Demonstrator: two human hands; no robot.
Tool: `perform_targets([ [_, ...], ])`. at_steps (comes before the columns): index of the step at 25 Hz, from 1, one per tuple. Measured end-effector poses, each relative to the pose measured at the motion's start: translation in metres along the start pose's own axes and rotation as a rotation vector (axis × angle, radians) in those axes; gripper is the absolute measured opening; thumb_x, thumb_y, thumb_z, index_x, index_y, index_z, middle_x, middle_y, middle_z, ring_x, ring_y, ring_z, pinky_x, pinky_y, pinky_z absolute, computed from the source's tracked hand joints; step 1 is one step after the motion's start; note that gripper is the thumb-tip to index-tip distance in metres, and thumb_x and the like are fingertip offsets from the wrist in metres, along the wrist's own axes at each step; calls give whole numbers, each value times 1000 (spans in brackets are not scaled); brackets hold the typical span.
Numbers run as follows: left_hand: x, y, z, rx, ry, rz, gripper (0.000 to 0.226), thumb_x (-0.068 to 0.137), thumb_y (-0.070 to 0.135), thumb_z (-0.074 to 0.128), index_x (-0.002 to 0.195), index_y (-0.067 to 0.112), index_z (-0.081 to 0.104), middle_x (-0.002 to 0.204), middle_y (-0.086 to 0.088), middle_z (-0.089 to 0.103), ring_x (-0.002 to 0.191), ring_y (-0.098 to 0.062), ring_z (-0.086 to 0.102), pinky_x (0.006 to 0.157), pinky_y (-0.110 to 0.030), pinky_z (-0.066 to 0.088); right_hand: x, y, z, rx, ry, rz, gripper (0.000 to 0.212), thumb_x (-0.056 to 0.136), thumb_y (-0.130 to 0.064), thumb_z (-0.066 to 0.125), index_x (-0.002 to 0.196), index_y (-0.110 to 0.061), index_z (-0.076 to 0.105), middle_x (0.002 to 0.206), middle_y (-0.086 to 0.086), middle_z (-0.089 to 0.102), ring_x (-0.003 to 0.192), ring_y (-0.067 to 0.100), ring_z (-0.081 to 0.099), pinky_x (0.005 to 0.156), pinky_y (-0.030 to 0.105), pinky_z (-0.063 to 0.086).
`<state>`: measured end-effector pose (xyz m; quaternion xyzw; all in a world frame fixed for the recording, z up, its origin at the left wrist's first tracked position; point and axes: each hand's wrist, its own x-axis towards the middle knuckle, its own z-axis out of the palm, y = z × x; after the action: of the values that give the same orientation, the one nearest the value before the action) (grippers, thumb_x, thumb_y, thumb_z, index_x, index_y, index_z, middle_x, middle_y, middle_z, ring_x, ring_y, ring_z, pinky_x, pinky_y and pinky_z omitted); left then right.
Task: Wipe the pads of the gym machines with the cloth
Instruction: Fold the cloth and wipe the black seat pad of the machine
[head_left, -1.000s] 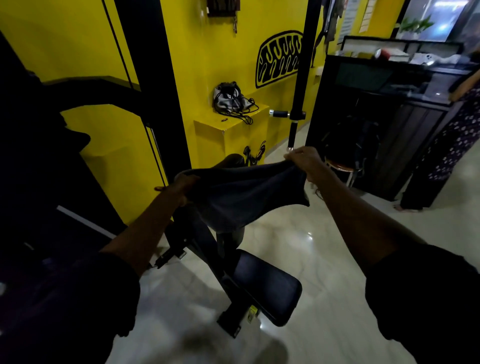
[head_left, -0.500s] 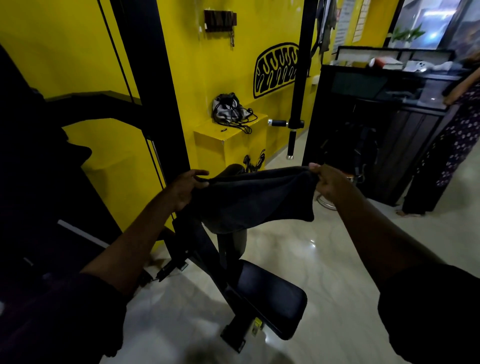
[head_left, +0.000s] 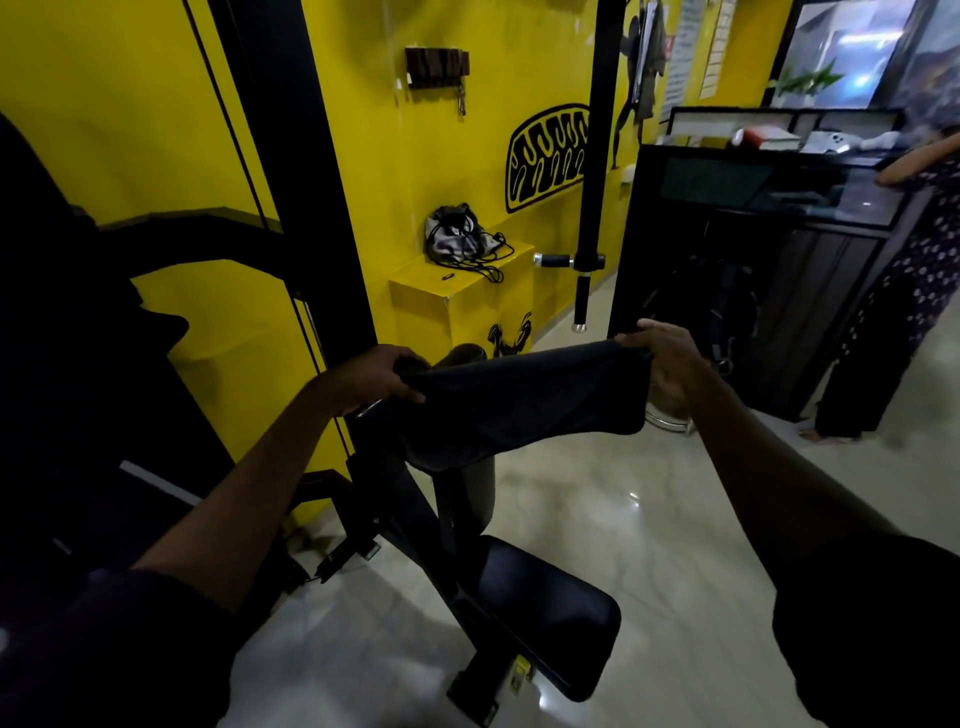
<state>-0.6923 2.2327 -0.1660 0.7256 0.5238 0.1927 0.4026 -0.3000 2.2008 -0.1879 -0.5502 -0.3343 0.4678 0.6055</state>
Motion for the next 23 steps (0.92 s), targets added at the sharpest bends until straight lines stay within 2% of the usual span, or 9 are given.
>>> perform_targets([
  [2,8,0,3,258,207,12,26,83,12,76,108,6,72,91,-6,68,90,-21,65,73,-27,49,-2,1,-6,-251,-32,-25,57,84,-11,78,134,-3,53,122,15,60,109,27,62,83,35,56],
  [5,15,1,10,416,405,-38,28,86,39,72,95,13,76,86,-6,71,91,-26,66,75,-31,50,-1,10,-16,-836,31,-288,22,90,-31,73,92,-9,67,91,9,64,87,23,62,66,29,48],
  [9,14,20,27,12,410,-40,19,84,37,76,88,18,75,78,1,72,81,-19,70,79,-37,56,0,10,-19,-1125,174,-474,36,97,-39,61,78,-8,65,87,13,56,80,27,56,63,29,40],
  [12,21,34,40,-124,416,-42,24,82,35,78,90,13,76,82,-7,74,81,-23,72,81,-41,57,-8,0,-4,-1091,158,-274,47,101,-46,51,84,-5,66,83,12,62,78,29,62,65,33,43],
  [14,24,45,50,-154,379,-77,36,80,36,79,91,2,75,82,-16,74,76,-26,71,74,-39,57,-17,-4,14,-969,142,-188,52,101,-50,49,99,-1,67,94,14,64,88,30,64,72,33,44],
  [16,26,56,62,-141,320,-72,33,81,34,79,85,2,74,72,-13,71,65,-22,67,62,-29,51,-27,-9,35,-675,76,-82,54,99,-50,53,112,2,63,103,14,63,98,29,63,79,35,49],
  [18,22,70,75,-180,258,-51,25,84,32,77,90,7,76,71,-5,71,64,-17,67,61,-25,51,-42,-13,58,-345,-52,27,46,97,-43,62,104,3,64,98,14,68,92,27,67,78,35,52],
  [20,21,81,85,-266,214,-33,26,87,32,74,96,8,76,77,-6,73,65,-15,69,64,-26,54,-55,-10,77,-236,-170,16,40,96,-36,65,97,5,67,97,21,72,91,31,71,79,40,54],
  [23,14,92,89,-433,131,-25,33,88,45,70,90,13,77,88,-9,77,73,-17,73,69,-28,57,-67,-5,93,-231,-283,-61,37,99,-33,61,108,3,67,103,18,74,93,30,73,75,40,60],
])
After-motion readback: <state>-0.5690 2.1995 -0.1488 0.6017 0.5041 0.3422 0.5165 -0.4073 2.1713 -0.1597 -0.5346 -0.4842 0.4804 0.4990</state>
